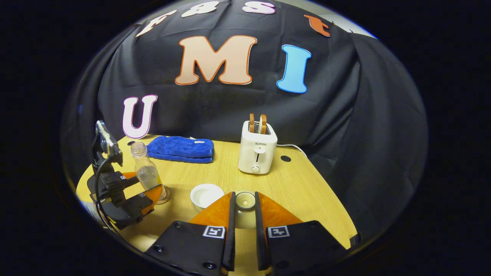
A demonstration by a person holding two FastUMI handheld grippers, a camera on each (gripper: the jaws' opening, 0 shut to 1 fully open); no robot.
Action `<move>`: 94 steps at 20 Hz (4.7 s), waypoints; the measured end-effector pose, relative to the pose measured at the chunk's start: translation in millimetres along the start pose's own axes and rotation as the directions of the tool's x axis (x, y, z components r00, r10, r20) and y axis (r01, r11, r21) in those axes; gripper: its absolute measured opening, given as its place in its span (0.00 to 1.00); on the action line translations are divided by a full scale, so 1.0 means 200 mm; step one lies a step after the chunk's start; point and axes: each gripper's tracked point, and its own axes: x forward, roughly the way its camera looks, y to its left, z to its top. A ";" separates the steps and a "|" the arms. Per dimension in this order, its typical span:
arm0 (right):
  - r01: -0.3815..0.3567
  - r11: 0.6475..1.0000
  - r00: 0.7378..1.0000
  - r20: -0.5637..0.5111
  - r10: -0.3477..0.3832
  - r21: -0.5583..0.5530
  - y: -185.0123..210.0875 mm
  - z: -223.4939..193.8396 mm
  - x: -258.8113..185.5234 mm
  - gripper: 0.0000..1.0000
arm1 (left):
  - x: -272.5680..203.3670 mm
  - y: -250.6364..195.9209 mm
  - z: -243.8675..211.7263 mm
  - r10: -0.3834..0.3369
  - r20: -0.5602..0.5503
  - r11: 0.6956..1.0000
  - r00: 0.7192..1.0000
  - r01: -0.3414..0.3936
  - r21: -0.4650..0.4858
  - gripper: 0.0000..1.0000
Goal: Open the teacup lid with one hand, grasp the water bottle and pour water into the teacup with the other hand; after pouring, place the water bottle on the coaster and then close the teacup lid.
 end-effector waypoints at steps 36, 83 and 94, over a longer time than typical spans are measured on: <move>-0.103 0.987 0.994 -0.014 0.105 0.123 -0.40 -0.19 0.12 0.26 | 0.11 0.01 0.00 0.213 -0.218 0.405 0.952 0.117 0.907 0.70; -0.167 0.961 0.983 -0.031 0.179 0.222 -0.44 -0.38 0.14 0.24 | 0.11 0.08 0.22 0.449 -0.308 -0.146 0.839 0.409 0.901 0.70; -0.174 0.959 0.982 -0.034 0.186 0.222 -0.42 -0.40 0.16 0.26 | 0.12 0.07 0.27 0.462 -0.297 -0.210 0.836 0.428 0.879 0.70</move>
